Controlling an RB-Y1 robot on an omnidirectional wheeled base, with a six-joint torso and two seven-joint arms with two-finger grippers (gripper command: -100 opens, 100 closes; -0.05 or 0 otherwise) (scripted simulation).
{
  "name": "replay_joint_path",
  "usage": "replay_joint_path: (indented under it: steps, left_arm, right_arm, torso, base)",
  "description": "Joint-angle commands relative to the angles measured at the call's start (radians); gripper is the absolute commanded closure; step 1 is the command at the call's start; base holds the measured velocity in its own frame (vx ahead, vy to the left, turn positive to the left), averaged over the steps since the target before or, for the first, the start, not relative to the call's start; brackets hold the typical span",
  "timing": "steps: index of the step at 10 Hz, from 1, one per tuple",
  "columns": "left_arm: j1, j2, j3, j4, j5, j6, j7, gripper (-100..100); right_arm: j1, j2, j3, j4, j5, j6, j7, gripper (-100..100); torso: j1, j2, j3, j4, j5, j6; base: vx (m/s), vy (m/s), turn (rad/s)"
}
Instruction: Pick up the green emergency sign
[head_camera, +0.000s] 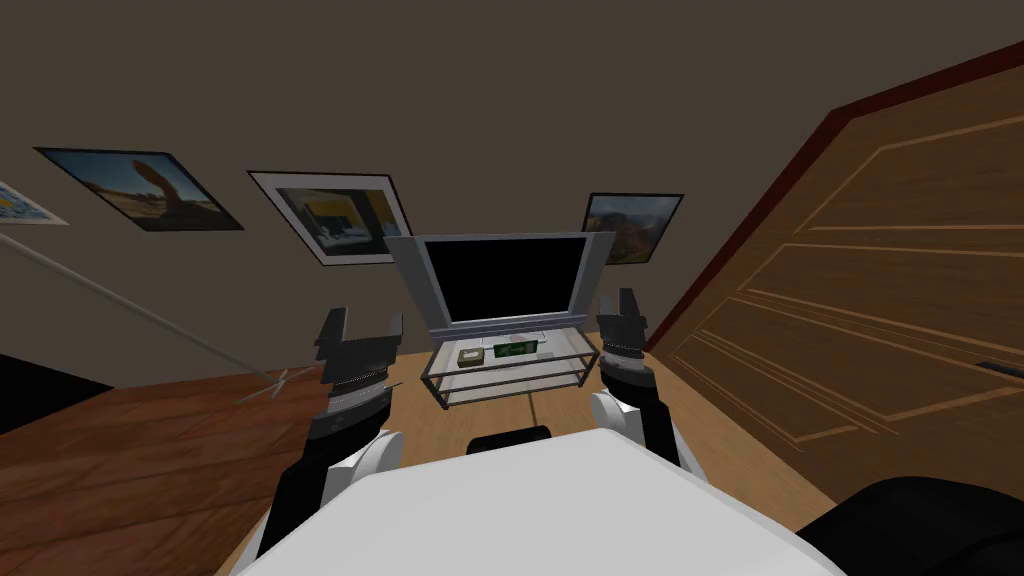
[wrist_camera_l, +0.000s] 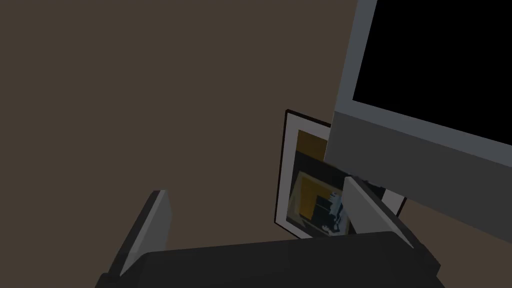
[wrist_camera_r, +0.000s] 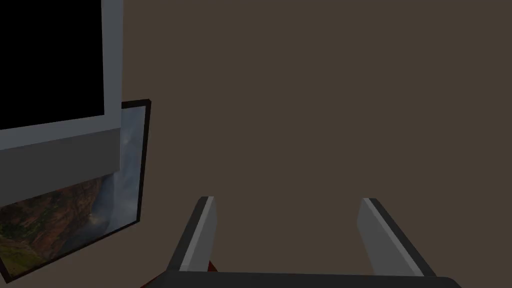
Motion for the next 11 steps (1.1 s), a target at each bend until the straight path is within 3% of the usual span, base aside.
replay_joint_path:
  steps: [1,6,7,11]
  left_arm:
    - [0.0,0.0,0.0,0.0,0.0,0.0,0.0,0]
    - [0.0,0.0,0.0,0.0,0.0,0.0,0.0,0]
    - [0.0,0.0,0.0,0.0,0.0,0.0,0.0,0]
    - [0.0,0.0,0.0,0.0,0.0,0.0,0.0,0]
  right_arm:
    - [0.008,-0.05,0.007,0.021,0.013,0.016,0.008,-100]
    - [0.034,-0.187,0.029,0.126,0.08,0.093,0.048,-100]
    - [0.034,-0.192,0.029,0.126,0.08,0.093,0.048,-100]
    - [0.05,-0.283,0.048,0.227,0.143,0.16,0.083,-100]
  torso:
    - [0.0,0.0,0.0,0.0,0.0,0.0]
    - [0.001,0.005,0.003,0.001,0.0,0.0]
    - [0.001,0.005,0.003,0.001,0.0,0.0]
    - [0.0,0.002,0.002,0.001,0.0,0.0]
  base:
    - [-0.025,0.007,0.096]
    - [-0.068,0.017,0.134]
    - [-0.052,0.018,0.086]
    - [-0.037,0.017,0.146]
